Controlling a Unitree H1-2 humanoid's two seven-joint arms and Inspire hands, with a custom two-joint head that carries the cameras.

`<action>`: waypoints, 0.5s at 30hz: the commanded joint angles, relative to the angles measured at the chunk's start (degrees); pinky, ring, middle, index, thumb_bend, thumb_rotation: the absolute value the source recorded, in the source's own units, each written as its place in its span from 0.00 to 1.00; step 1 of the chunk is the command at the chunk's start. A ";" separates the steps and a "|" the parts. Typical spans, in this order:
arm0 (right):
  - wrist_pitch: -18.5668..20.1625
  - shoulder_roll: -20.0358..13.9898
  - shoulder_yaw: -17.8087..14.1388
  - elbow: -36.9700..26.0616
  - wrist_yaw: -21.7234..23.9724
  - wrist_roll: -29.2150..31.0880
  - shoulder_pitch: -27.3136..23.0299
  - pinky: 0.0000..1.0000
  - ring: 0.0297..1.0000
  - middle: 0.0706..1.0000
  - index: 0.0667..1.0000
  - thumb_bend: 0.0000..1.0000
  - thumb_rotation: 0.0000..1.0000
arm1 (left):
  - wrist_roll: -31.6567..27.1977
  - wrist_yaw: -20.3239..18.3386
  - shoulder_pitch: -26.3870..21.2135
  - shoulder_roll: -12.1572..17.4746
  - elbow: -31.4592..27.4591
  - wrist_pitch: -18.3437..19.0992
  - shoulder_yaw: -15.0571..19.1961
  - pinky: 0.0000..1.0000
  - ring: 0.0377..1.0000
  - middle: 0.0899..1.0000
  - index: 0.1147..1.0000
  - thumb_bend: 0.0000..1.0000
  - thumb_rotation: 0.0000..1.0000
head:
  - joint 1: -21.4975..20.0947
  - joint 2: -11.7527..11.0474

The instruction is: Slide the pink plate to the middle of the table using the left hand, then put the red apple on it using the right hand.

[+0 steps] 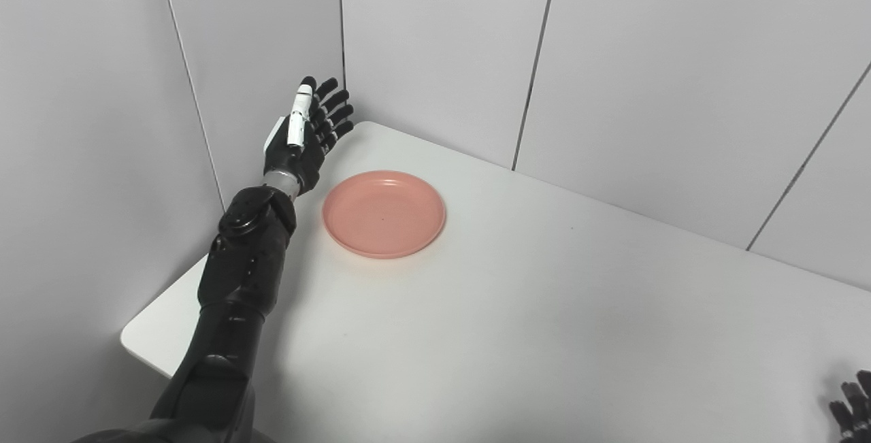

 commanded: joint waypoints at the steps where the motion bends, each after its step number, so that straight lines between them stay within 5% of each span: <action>1: 1.03 0.77 0.42 1.55 0.13 0.73 1.67 1.00 1.00 1.00 1.00 0.08 1.00 | -1.28 -0.41 -3.97 3.02 0.94 -1.56 1.12 0.87 0.89 0.88 0.86 0.37 1.00 | -0.01 0.01; 15: 0.47 0.31 0.57 1.84 0.57 0.57 1.80 1.00 1.00 1.00 1.00 0.10 1.00 | -2.91 -0.52 -6.38 4.78 12.72 -3.34 4.01 0.85 0.87 0.86 0.84 0.38 1.00 | 0.23 0.17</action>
